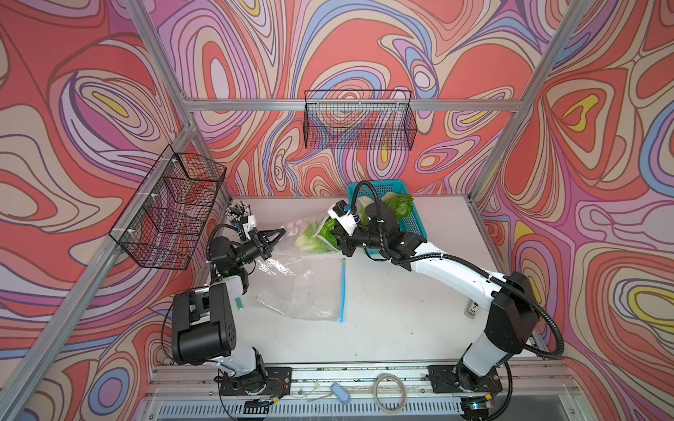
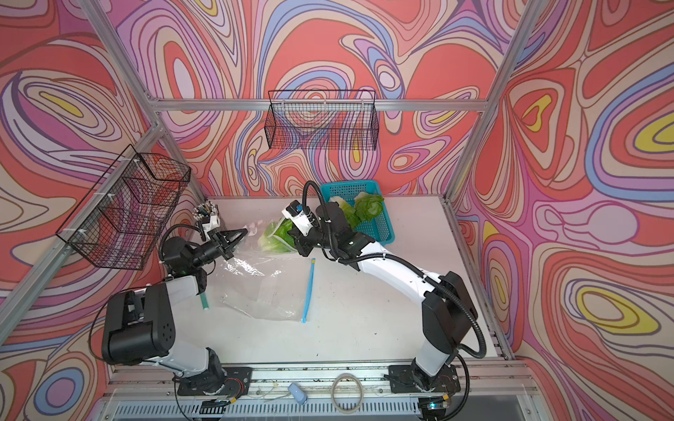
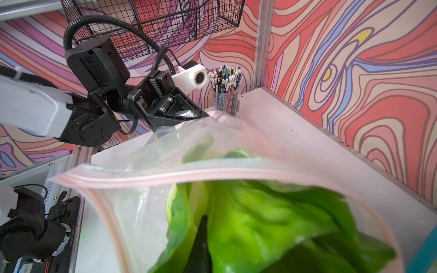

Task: Open the zip-top bag and take out the chinese cabbages
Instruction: Pick up the Chinese cabbage from the zipper food storage bag.

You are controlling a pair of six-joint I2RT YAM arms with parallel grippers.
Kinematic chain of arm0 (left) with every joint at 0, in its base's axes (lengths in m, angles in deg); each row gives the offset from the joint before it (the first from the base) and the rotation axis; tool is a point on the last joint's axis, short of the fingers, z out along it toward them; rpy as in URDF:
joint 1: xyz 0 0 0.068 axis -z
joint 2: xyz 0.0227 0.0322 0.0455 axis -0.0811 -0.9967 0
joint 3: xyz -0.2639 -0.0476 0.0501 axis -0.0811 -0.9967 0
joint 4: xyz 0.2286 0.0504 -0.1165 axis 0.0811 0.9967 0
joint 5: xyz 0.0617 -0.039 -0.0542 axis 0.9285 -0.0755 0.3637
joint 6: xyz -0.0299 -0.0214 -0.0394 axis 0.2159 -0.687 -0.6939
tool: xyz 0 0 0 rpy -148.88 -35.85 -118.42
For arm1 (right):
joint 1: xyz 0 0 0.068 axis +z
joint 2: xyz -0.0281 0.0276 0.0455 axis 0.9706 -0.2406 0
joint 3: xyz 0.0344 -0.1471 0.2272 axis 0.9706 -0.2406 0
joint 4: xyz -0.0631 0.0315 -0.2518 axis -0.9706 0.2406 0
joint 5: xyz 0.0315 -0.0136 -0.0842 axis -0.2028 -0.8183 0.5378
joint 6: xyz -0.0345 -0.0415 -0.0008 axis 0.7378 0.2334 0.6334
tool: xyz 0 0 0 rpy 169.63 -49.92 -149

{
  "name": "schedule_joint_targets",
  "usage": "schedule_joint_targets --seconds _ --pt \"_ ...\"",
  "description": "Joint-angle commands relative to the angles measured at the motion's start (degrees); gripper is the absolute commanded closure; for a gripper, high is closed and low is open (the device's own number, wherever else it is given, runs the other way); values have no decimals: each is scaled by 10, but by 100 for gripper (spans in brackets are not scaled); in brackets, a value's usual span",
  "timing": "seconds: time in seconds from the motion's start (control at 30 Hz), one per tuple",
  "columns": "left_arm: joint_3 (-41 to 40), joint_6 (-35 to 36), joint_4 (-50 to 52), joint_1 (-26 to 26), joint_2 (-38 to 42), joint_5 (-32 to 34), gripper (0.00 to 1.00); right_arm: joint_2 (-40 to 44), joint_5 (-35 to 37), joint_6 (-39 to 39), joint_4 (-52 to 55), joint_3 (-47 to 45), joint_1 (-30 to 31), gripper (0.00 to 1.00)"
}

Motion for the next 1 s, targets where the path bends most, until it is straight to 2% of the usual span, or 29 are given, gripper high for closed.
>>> schedule_joint_targets --seconds 0.0,0.07,0.13,0.17,0.4,0.6,0.97 --pt "25 172 242 -6 59 23 100 31 14 -8 -34 -14 -8 100" --pt "55 292 415 -5 96 58 100 38 17 -12 -39 -23 -11 100" --pt "75 360 509 -6 116 85 100 45 18 -16 -43 -31 -14 100" --pt "77 371 524 -6 120 93 100 49 18 -17 -47 -37 -16 100" --pt "81 365 533 -6 100 98 100 76 19 -30 -64 -67 -24 100" --pt "94 410 594 -8 117 129 100 91 33 -42 -71 -86 -33 100" --pt "103 435 632 -15 127 158 100 124 66 -52 -72 -117 -44 100"
